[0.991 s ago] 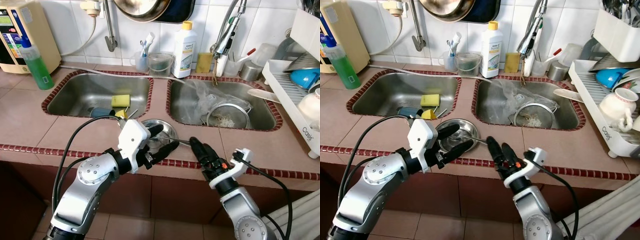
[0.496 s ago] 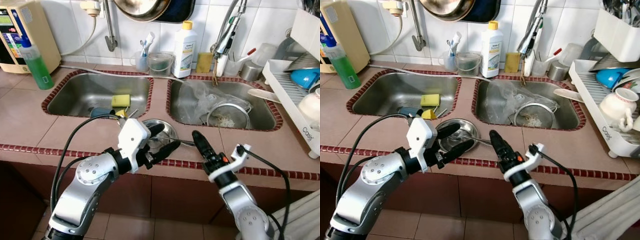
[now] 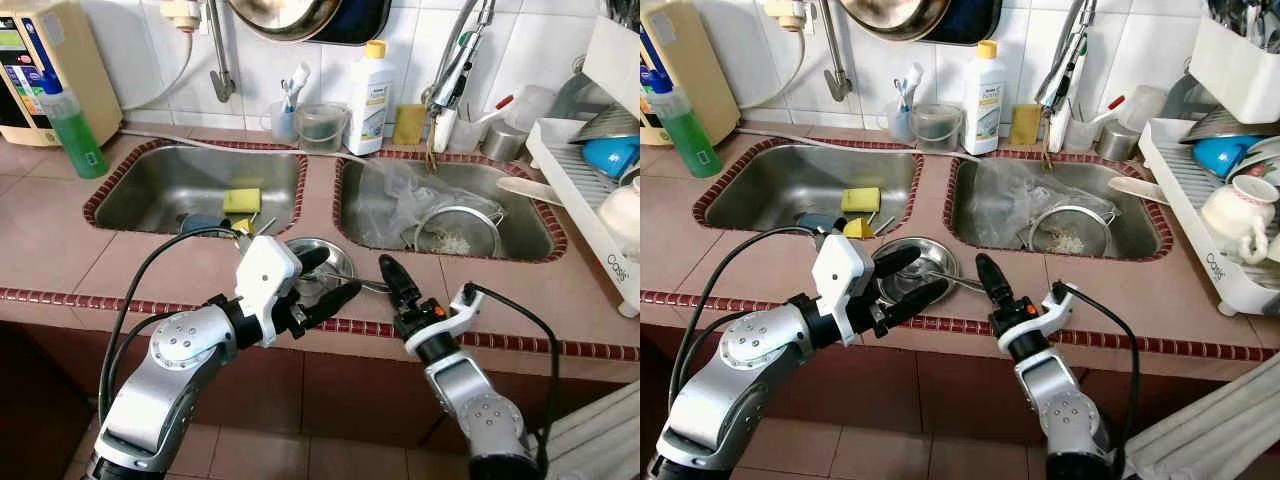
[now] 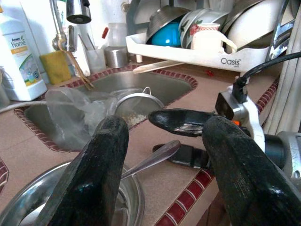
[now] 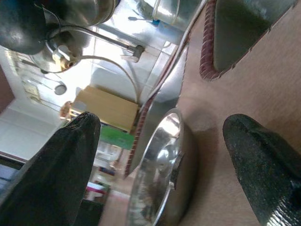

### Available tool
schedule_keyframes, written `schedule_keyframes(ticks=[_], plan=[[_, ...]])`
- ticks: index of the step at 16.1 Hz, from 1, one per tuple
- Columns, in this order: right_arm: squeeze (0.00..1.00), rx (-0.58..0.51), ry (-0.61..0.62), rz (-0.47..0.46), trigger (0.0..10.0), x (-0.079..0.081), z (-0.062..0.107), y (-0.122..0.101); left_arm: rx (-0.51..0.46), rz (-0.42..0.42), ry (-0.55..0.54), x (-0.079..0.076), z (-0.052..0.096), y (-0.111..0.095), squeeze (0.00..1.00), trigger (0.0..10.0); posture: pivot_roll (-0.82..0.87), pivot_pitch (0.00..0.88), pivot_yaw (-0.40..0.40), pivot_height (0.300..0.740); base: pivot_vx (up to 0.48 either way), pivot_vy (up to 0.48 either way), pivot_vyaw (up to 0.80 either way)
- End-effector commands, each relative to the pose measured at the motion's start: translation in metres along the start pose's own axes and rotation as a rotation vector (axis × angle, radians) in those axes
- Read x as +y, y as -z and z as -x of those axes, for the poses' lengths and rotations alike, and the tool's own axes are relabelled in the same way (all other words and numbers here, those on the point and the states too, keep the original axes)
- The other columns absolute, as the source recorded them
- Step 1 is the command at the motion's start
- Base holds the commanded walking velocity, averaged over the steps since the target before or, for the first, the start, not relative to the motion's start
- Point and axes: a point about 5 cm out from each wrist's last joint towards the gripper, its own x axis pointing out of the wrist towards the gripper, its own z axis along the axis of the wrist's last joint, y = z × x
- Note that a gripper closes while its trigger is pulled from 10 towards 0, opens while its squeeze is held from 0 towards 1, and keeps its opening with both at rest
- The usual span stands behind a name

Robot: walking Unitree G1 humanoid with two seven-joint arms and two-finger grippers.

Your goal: Kitchen organization

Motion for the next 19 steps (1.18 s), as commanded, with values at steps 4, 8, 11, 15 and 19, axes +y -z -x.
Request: schedule_keyframes(ticks=[4, 8, 11, 15, 19], plan=[[0.00, 0.039, -0.035, -0.052, 10.0, 0.006, -0.008, 0.010, -0.013, -0.016, -0.007, -0.001, 0.000, -0.007, 0.00, 10.0, -0.08, 0.005, -0.009, 0.740, 0.000, 0.000, 0.00], [0.00, 0.071, -0.036, -0.086, 6.2, 0.005, -0.005, 0.020, -0.014, -0.016, -0.012, -0.001, 0.000, -0.008, 0.00, 10.0, -0.08, 0.008, -0.011, 0.740, 0.000, 0.000, 0.00], [0.00, 0.087, -0.032, -0.086, 2.8, 0.004, 0.002, 0.027, -0.015, -0.015, -0.015, -0.001, 0.000, -0.008, 0.00, 10.0, -0.08, 0.013, -0.012, 0.740, 0.000, 0.000, 0.00], [0.00, 0.076, -0.028, -0.076, 2.5, 0.004, 0.008, 0.025, -0.011, -0.016, -0.013, -0.001, 0.000, -0.008, 0.00, 10.0, -0.08, 0.017, -0.009, 0.740, 0.000, 0.000, 0.00], [0.00, 0.063, -0.032, -0.083, 0.0, 0.003, 0.012, 0.024, -0.006, -0.016, -0.012, -0.001, 0.001, -0.007, 0.00, 10.0, -0.08, 0.016, -0.006, 0.740, 0.000, 0.000, 0.00]])
